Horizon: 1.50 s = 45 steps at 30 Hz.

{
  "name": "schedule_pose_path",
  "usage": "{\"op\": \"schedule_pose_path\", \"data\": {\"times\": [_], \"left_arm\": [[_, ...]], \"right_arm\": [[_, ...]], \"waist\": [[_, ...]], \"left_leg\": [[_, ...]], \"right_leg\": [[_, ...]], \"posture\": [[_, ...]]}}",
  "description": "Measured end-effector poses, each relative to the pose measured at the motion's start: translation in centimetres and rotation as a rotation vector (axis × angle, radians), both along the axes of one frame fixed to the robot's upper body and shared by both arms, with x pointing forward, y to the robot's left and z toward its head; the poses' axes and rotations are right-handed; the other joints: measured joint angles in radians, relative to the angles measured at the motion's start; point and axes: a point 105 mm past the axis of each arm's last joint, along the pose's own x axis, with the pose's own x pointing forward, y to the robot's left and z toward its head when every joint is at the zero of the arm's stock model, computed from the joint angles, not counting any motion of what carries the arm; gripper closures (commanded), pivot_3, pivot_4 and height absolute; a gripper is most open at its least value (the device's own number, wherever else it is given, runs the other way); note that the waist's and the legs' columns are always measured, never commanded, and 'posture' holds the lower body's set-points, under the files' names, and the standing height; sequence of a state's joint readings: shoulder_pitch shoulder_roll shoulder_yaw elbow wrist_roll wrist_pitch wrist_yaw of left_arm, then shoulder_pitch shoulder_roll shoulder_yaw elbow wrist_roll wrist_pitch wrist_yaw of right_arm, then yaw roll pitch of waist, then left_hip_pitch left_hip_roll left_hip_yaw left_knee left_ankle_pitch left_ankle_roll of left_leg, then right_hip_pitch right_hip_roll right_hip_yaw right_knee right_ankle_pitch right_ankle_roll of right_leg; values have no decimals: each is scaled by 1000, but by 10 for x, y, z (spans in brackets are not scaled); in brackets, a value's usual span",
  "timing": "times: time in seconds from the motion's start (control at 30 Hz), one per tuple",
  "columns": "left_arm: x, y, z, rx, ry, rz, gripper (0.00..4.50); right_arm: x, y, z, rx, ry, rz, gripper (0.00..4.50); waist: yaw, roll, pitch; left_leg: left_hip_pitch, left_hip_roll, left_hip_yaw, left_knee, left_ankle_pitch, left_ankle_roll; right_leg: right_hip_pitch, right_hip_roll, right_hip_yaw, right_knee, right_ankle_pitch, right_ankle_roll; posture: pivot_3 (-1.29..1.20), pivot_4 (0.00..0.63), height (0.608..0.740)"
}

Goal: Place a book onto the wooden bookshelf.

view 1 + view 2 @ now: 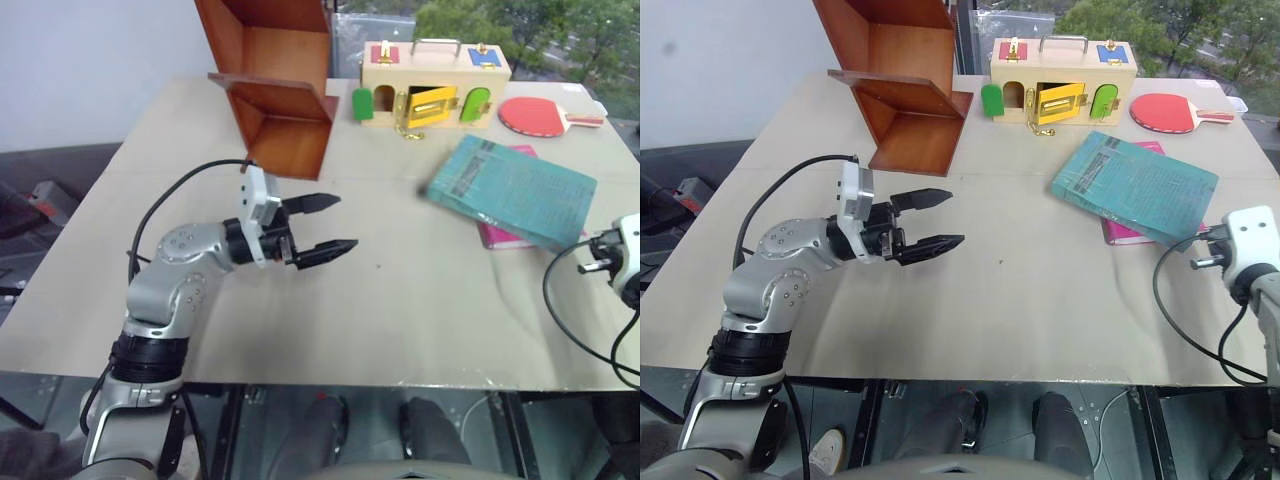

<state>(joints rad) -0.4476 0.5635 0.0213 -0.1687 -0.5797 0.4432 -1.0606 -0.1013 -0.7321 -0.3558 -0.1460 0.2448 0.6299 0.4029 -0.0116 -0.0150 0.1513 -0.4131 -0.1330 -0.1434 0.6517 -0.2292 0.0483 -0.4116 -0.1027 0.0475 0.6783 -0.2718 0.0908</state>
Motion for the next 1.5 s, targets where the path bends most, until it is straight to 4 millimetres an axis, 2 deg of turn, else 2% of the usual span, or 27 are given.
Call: {"op": "schedule_pose_path", "data": {"times": [0.2, 0.37, 0.43, 0.53, 0.67, 0.77, 0.93, 1.07, 1.17, 1.3, 1.37, 1.5], "left_arm": [[0, 2, -4, -1, 9, 19, 0], [1, 2, -4, -1, 3, 24, 0], [1, 2, -4, -2, 2, 25, 0], [2, 1, -4, -6, 5, 37, 0], [7, -7, -12, -18, 43, 76, 0], [10, -16, -18, -29, 79, 94, 0], [16, -29, -27, 1, 110, 139, 0], [18, -33, -24, 8, 97, 139, 0], [19, -31, -24, 12, 100, 149, 0], [18, -28, -28, 19, 116, 176, 0], [15, -26, -29, 23, 122, 197, 0], [11, -20, -28, 15, 119, 230, 0]], "right_arm": [[-2, 40, 5, 25, -18, 135, 4476], [-3, 54, 6, 30, -10, 173, 4476], [-6, 51, 5, 27, -2, 158, 4476], [-12, 35, 8, 21, -5, 95, 4476], [-24, 13, 30, -16, -59, 12, 4476], [-21, 11, 46, -28, -109, 8, 4476], [5, 18, 74, -84, -187, 44, 4476], [44, -9, 87, -118, -215, -93, 4476], [68, -36, 88, 0, -188, -225, 4476], [87, -53, 88, 176, -157, -334, 4476], [95, -52, 81, 304, -81, -328, 4476], [95, -44, 52, 410, 52, -290, 4476]], "waist": [[1, 0, 0], [1, 0, 0], [2, 0, 0], [5, 0, 0], [8, 0, 0], [2, 0, 0], [-3, 0, 0], [-1, 0, 0], [-1, 1, 0], [-3, 1, 1], [-4, 1, 1], [-3, 1, 1]], "left_leg": [[0, 0, 0, 0, 0, 0], [0, 0, 0, 0, 0, 0], [0, 0, 0, 0, 0, 0], [0, 0, 0, 0, 0, 0], [0, -1, 0, 0, 0, 0], [0, 0, 0, 1, 0, 0], [1, 0, 1, 1, 0, 0], [0, -1, 1, 1, 0, 0], [-1, -1, 1, 0, 0, 0], [-1, 0, 3, -1, 0, 0], [-1, 0, 3, -2, 0, 0], [-2, 0, 3, -2, 0, 1]], "right_leg": [[0, 0, 0, 0, 0, 0], [0, 0, 0, 0, 0, 0], [0, 0, 0, 0, 0, 0], [0, 0, 0, 0, 0, 0], [0, 0, 0, 0, 0, 0], [0, 0, 0, 1, 0, 0], [0, 0, 0, 1, 0, 0], [0, 0, 0, 0, 0, 0], [-1, 0, 1, -1, 0, 0], [-1, 0, 3, -2, 0, 0], [-1, 0, 3, -3, 0, 0], [-1, 0, 3, -4, 0, 0]], "posture": [[0, 150, 740], [0, 150, 740], [0, 150, 740], [0, 150, 740], [0, 150, 740], [0, 150, 740], [0, 150, 740], [0, 150, 740], [0, 150, 740], [0, 150, 740], [0, 150, 740], [0, 150, 740]]}}
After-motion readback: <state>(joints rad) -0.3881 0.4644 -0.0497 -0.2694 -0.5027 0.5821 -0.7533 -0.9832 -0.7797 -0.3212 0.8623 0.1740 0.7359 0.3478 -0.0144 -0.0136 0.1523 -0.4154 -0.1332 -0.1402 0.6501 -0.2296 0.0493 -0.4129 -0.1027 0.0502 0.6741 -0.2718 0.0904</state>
